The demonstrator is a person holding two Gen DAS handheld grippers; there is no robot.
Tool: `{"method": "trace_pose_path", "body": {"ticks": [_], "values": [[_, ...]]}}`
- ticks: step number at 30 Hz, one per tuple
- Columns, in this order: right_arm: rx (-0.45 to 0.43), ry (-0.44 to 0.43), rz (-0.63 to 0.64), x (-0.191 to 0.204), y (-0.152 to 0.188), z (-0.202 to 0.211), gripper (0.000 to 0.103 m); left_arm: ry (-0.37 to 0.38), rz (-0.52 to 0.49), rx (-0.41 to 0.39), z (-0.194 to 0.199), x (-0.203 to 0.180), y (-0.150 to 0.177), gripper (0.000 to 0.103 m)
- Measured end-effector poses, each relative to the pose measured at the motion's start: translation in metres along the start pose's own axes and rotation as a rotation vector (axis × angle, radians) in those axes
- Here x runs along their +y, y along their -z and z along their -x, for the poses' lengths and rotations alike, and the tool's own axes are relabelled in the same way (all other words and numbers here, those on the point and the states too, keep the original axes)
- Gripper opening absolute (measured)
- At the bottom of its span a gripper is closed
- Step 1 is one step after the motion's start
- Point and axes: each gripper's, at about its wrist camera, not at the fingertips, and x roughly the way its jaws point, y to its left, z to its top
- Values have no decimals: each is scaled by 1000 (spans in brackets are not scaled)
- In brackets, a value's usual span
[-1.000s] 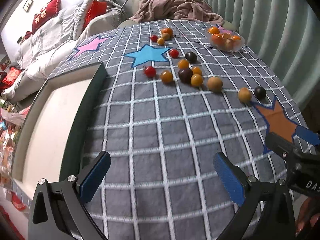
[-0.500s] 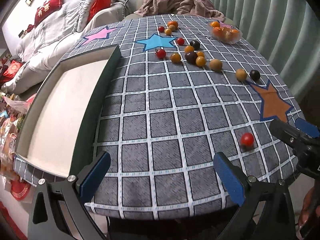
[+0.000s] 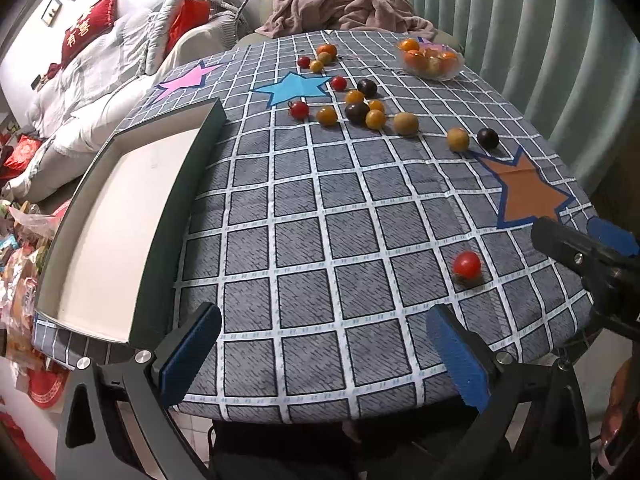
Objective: Organize fruits
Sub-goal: 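Move both tools toward the scattered tomatoes on the tablecloth, then grasp the red tomato with the left tool while the right tool grasps a dark purple tomato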
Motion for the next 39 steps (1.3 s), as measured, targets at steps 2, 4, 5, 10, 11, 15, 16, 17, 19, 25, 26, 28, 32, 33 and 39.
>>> {"method": "trace_pose_path", "body": {"ticks": [2,4,5,10,11,15,16,17,19,25,26,28,32,33,39], "values": [[-2,0,-10,-4,1,0,103,-1,-4,5,-1,-3,0,103],[-2,-1,-20,-9,1,0,103,-5,-7,7,-2,-6,1,103],[-2,-1,-25,-10,1,1,103,-6,-8,8,-2,-7,1,103],[1,-4,-44,-19,1,-1,103,-10,-25,26,-7,-13,0,103],[0,-4,-46,-21,1,-1,103,-10,-28,28,-8,-15,0,103],[1,-1,-55,-29,0,-4,103,-8,-37,36,-11,-20,-3,103],[1,1,-56,-31,0,-4,103,-9,-40,39,-12,-22,-4,103],[2,4,-58,-33,0,-4,103,-8,-43,40,-14,-24,-5,103],[4,9,-64,-39,0,-5,103,-6,-48,44,-15,-27,-6,103],[15,30,-85,-53,0,-9,103,28,-80,62,-26,-49,-10,103],[16,32,-87,-55,1,-9,103,30,-88,64,-28,-53,-11,103],[18,35,-89,-57,1,-10,103,36,-102,69,-33,-60,-11,103],[25,39,-91,-61,2,-12,103,41,-105,41,-36,-69,-16,103],[27,40,-91,-62,2,-13,103,41,-105,40,-37,-70,-18,103],[32,44,-45,-60,-11,-22,103,66,-76,14,-45,-76,-26,103]]}}
